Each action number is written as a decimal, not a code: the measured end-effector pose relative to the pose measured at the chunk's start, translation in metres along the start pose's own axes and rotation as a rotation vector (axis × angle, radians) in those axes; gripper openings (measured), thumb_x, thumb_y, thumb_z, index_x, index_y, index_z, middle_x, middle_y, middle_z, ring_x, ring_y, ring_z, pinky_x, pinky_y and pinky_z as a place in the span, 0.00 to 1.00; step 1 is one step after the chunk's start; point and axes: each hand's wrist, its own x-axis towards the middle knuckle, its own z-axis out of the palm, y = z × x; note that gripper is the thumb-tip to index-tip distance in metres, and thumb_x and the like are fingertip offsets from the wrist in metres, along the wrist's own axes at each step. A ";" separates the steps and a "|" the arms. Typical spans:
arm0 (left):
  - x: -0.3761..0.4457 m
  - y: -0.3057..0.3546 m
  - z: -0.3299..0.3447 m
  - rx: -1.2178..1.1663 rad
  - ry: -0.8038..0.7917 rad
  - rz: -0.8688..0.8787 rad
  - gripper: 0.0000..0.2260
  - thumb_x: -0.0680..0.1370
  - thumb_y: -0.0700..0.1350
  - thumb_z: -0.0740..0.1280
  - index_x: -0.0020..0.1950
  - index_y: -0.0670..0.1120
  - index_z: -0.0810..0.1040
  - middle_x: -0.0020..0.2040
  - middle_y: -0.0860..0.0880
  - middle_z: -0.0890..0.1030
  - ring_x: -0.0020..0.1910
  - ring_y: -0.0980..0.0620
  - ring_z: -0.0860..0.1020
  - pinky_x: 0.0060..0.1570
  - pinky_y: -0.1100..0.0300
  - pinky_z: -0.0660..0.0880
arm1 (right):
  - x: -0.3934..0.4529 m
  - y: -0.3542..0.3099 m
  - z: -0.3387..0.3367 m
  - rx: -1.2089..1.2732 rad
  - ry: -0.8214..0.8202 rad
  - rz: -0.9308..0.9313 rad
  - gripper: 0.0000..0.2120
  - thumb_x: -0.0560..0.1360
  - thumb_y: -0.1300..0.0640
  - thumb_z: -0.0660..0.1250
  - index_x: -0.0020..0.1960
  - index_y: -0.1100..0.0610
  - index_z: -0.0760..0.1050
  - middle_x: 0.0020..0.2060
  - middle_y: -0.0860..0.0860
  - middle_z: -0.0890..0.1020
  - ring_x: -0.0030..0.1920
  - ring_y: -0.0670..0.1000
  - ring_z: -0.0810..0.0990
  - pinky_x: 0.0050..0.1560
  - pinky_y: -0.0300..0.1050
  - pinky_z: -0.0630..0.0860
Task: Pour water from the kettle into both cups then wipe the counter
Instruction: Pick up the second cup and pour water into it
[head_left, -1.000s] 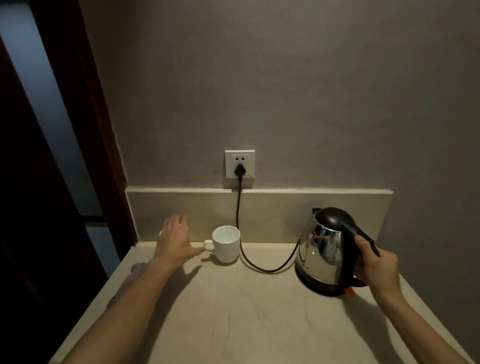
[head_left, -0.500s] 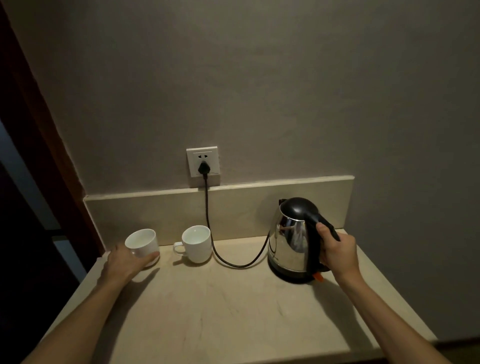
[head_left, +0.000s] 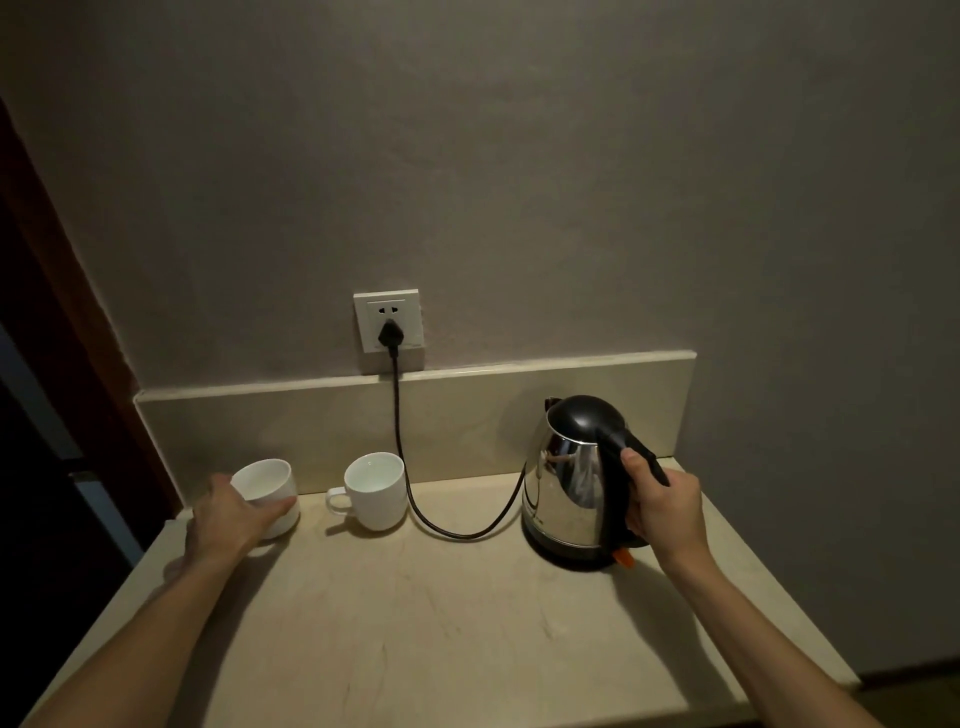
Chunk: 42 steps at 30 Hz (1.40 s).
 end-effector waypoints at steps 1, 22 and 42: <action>0.000 0.001 -0.001 0.008 0.006 0.000 0.41 0.67 0.56 0.84 0.69 0.36 0.71 0.62 0.33 0.78 0.59 0.31 0.77 0.54 0.38 0.77 | 0.000 0.000 0.000 0.001 -0.004 0.000 0.24 0.77 0.46 0.69 0.25 0.53 0.71 0.20 0.50 0.71 0.22 0.50 0.69 0.26 0.44 0.64; -0.106 0.019 -0.006 -0.157 0.031 0.208 0.38 0.64 0.53 0.86 0.66 0.40 0.75 0.60 0.39 0.81 0.58 0.37 0.79 0.54 0.45 0.78 | -0.005 -0.007 -0.004 0.008 -0.038 0.014 0.22 0.77 0.45 0.68 0.29 0.57 0.73 0.20 0.47 0.73 0.23 0.49 0.72 0.28 0.44 0.68; -0.191 0.041 0.040 -0.308 -0.244 0.504 0.33 0.60 0.65 0.79 0.60 0.64 0.69 0.54 0.66 0.76 0.52 0.57 0.77 0.50 0.59 0.76 | -0.004 -0.009 -0.004 0.008 -0.029 0.070 0.22 0.73 0.40 0.69 0.32 0.57 0.75 0.22 0.48 0.74 0.26 0.50 0.74 0.30 0.46 0.69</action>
